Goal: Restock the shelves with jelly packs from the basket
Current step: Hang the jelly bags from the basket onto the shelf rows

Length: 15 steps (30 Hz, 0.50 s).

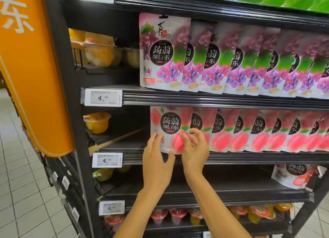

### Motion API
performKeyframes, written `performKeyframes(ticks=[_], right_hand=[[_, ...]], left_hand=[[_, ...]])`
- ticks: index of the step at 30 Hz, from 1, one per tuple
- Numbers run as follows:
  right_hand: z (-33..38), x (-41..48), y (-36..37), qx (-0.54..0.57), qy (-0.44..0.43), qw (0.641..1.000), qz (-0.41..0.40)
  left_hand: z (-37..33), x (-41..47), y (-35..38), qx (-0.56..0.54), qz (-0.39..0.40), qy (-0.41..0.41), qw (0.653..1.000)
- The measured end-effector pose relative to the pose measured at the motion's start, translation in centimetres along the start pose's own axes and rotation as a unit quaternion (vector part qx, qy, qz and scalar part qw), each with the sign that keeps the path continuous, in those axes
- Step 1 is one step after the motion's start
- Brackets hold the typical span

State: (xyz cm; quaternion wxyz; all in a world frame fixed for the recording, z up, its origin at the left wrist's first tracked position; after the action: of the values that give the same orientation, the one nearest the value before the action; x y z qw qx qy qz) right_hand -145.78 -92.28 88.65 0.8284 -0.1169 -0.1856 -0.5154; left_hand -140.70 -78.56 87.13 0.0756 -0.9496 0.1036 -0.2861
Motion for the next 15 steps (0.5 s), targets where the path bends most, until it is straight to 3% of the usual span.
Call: performKeyframes(ticks=[4, 8, 15], right_hand=[[0.4, 0.3, -0.4, -0.069, -0.06, 0.995, 0.03], [1.1, -0.3, -1.2, -0.18, -0.132, 0.975, -0.007], [0.6, 0.6, -0.6, -0.209, -0.137, 0.967, -0.039]], left_hand=[[-0.1, 0.1, 0.4, 0.013, 0.012, -0.003, 1.0], [-0.2, 0.1, 0.5, -0.008, 0.023, 0.011, 1.0], [-0.8, 1.2, 0.7, -0.029, 0.01, 0.029, 0.999]])
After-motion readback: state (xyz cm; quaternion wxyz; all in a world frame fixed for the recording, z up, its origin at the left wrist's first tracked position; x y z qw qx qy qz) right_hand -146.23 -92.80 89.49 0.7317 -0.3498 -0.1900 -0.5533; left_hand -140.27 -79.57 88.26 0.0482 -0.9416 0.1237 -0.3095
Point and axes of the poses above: each hand's wrist, its own x-axis towards the middle knuckle, its own y-axis out of the palm, z = x × y, the point moved 7 cm from there along x, towards the middle knuckle, and after that the axes turned 10 degrees about -x, right-handed, at the moved point
